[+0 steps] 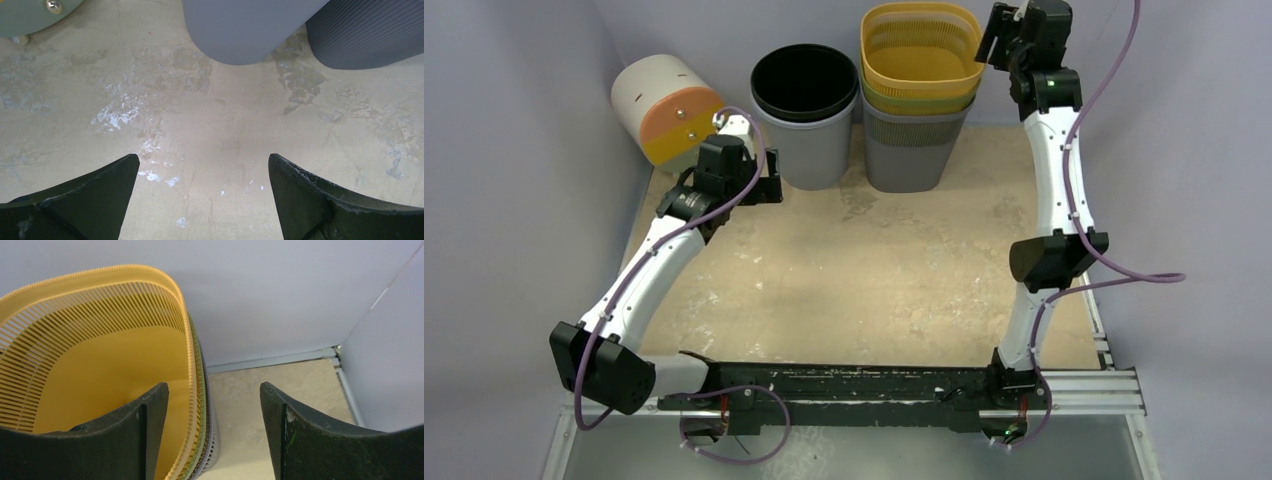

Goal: Turn the large container upside down

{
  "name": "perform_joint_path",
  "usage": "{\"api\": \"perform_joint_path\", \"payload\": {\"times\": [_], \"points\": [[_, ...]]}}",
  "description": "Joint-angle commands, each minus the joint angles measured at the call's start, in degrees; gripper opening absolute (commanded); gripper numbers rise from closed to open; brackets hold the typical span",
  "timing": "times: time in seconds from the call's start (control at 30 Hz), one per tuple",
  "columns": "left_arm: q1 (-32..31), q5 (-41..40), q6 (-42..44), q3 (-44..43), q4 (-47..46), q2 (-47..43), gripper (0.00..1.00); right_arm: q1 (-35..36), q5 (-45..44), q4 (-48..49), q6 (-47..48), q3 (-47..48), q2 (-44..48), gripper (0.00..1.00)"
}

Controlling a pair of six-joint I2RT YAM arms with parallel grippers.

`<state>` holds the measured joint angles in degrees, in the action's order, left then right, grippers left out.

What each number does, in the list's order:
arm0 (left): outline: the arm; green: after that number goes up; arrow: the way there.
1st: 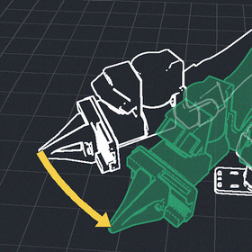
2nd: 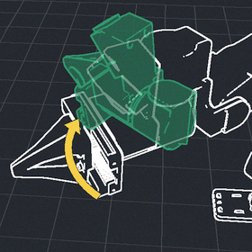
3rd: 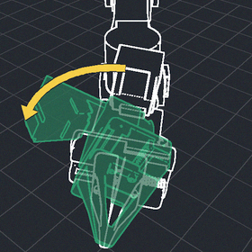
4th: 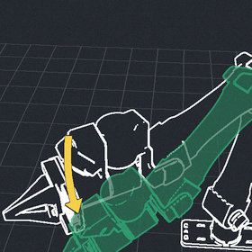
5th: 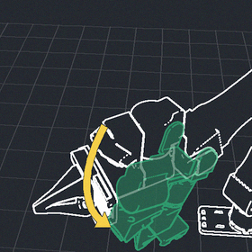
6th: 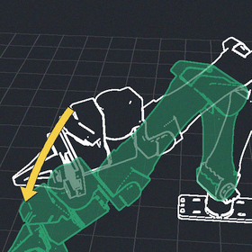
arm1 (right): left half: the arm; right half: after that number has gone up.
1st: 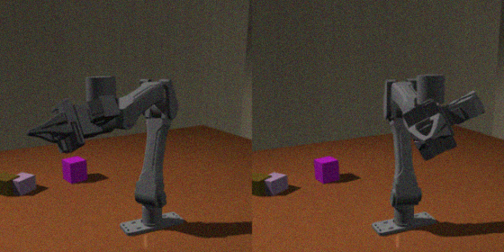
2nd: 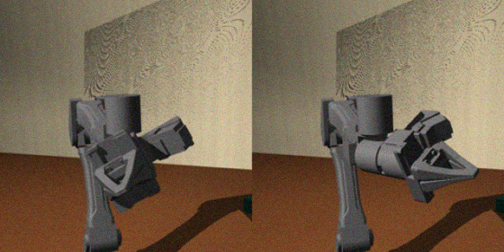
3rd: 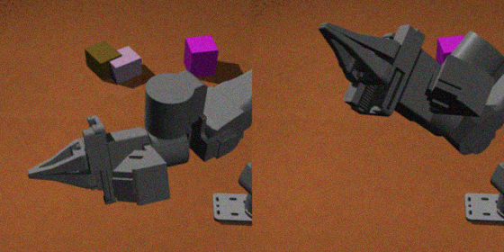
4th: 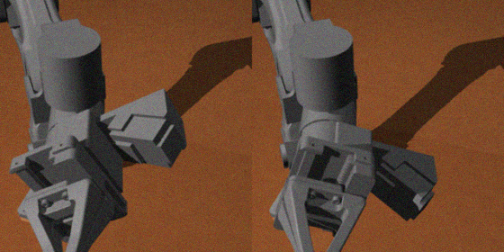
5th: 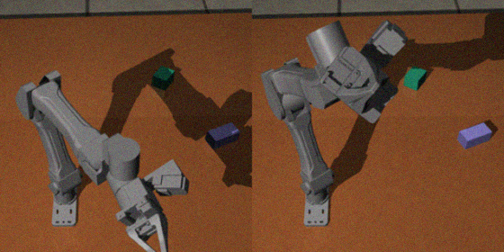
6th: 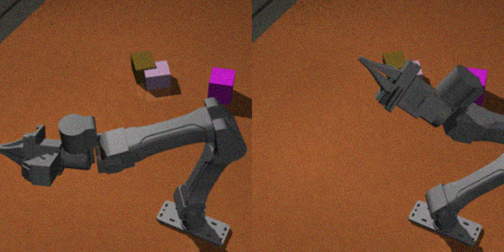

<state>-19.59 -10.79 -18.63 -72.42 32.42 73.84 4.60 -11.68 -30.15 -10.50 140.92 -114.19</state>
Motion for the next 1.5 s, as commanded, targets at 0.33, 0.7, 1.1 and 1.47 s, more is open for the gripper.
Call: {"api": "perform_joint_path", "payload": {"times": [0.33, 0.7, 1.1, 1.47], "points": [[-0.2, 0.6, 1.3, 0.9, -1.2, -2.9, 0.97, -0.9, 10.4, -3.4, -4.1, 2.5, -1.1, 0.65], [-0.2, 0.6, 1.8, 2.1, -1.4, -3.4, 0.97, -0.9, 9.7, -2.8, -4.9, 2.2, -2.1, 0.54], [-0.2, 0.5, 1.6, 3.9, -1.7, -4.1, 0.97, -0.4, 10.8, -2.8, -5.3, -0.1, -2.5, 0.45], [-0.3, 0.3, 1.5, 3.9, -1.1, -4.6, 0.97, -0.2, 9.5, -1.7, -4.1, -3.1, 0.0, 0.27]]}}
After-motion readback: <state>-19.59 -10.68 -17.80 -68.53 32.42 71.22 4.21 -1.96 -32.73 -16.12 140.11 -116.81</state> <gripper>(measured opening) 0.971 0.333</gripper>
